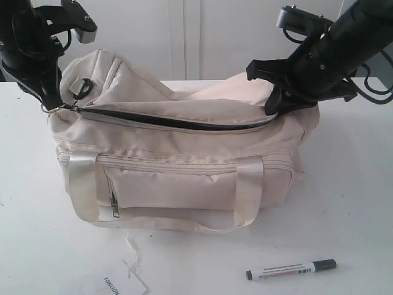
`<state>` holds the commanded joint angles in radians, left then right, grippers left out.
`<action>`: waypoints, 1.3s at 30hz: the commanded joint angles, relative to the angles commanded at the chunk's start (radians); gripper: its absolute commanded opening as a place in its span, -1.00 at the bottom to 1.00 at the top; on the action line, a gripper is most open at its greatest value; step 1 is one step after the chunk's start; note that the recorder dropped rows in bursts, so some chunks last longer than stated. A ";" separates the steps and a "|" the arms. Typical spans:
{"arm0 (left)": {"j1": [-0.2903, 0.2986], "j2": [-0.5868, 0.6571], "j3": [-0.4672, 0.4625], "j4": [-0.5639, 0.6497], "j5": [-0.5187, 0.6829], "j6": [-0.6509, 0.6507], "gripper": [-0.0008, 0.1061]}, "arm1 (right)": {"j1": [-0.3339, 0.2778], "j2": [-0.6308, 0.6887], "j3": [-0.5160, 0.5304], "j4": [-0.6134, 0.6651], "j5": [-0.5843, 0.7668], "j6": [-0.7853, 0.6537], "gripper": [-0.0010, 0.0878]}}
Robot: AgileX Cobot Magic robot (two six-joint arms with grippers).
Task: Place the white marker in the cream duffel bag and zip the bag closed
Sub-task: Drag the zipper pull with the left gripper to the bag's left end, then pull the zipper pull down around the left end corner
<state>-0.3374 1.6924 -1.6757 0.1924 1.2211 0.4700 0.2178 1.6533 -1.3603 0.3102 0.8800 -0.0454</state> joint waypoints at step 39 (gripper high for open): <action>0.056 -0.002 0.000 -0.252 0.000 0.004 -0.99 | 0.000 0.000 0.000 -0.119 -0.014 -0.085 -0.98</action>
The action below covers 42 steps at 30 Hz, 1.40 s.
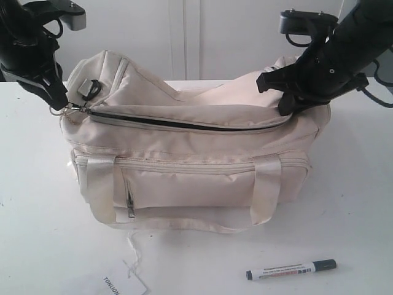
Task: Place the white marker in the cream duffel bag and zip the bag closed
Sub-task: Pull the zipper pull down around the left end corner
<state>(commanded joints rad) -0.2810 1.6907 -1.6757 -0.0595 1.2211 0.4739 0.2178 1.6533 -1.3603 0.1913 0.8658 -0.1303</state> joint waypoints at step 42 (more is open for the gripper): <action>0.000 -0.091 0.105 -0.117 0.000 -0.004 -0.99 | 0.000 0.000 -0.004 -0.009 0.092 0.000 -0.98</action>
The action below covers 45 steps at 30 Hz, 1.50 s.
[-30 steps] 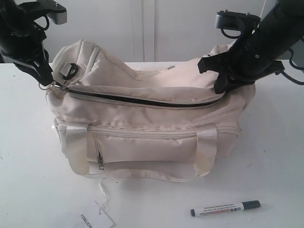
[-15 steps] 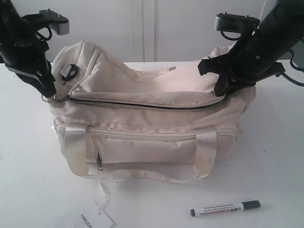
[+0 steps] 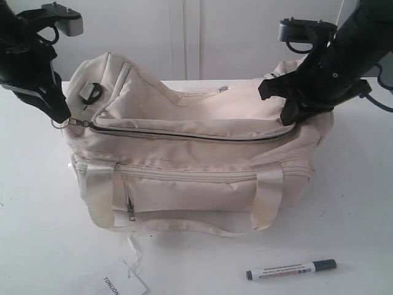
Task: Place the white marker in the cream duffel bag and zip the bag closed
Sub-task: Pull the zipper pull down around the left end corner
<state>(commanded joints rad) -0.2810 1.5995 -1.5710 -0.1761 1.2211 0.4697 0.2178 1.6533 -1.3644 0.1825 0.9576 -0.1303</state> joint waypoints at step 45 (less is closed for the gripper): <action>0.000 -0.051 0.165 -0.124 -0.039 0.279 -0.99 | 0.000 0.004 0.000 -0.030 0.012 0.007 -0.61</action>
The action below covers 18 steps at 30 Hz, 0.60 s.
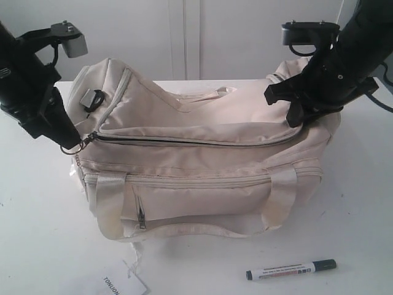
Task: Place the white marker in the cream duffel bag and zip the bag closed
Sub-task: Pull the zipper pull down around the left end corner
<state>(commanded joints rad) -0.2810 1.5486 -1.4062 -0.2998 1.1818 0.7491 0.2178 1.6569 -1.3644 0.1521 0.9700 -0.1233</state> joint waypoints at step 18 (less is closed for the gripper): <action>0.000 0.000 0.000 0.045 -0.147 0.008 -0.99 | 0.000 -0.052 0.000 0.016 0.032 0.040 -0.31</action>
<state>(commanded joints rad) -0.2810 1.5486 -1.4062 -0.2543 1.0348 0.7571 0.2178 1.6044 -1.3644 0.1678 1.0023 -0.0830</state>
